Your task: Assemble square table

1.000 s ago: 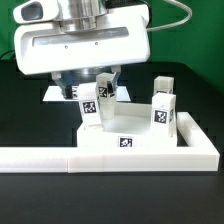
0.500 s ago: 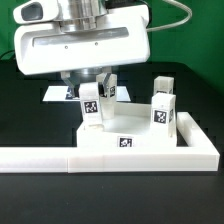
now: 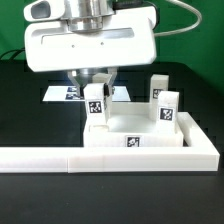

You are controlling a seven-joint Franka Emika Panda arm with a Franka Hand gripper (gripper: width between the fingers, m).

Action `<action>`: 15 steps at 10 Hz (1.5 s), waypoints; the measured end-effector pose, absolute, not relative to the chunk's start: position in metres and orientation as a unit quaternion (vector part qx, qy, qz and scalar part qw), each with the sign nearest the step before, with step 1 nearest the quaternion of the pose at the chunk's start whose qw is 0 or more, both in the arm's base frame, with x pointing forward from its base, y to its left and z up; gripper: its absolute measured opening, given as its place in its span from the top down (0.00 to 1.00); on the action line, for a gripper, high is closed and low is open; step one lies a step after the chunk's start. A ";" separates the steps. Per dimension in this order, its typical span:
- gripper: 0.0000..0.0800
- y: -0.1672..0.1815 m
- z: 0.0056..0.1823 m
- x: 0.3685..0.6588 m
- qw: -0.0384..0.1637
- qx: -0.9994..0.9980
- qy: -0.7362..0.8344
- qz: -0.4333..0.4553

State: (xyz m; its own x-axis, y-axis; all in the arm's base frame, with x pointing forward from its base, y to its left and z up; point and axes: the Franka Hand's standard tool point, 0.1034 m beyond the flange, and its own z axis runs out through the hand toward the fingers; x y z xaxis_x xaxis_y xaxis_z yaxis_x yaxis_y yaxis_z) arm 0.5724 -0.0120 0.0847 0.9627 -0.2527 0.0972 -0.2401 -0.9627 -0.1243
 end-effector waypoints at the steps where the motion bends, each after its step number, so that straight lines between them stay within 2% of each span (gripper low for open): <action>1: 0.64 -0.007 0.085 0.573 0.056 -0.987 0.139 -0.059; 6: 0.64 0.003 0.083 0.580 0.072 -0.926 0.365 -0.064; 7: 0.64 0.006 0.082 0.582 0.081 -0.895 0.434 -0.064; 10: 0.64 0.010 0.082 0.588 0.090 -0.862 0.495 -0.062; 11: 0.54 0.011 0.082 0.588 0.092 -0.858 0.502 -0.061; 12: 0.54 0.010 0.082 0.588 0.090 -0.870 0.481 -0.063; 14: 0.23 0.007 0.078 0.587 0.085 -0.897 0.428 -0.066; 15: 0.20 0.010 0.077 0.589 0.080 -0.921 0.375 -0.071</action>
Offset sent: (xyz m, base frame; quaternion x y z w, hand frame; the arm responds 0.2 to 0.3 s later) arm -0.0011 0.0118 -0.0084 -0.0120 0.0086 0.1803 0.9835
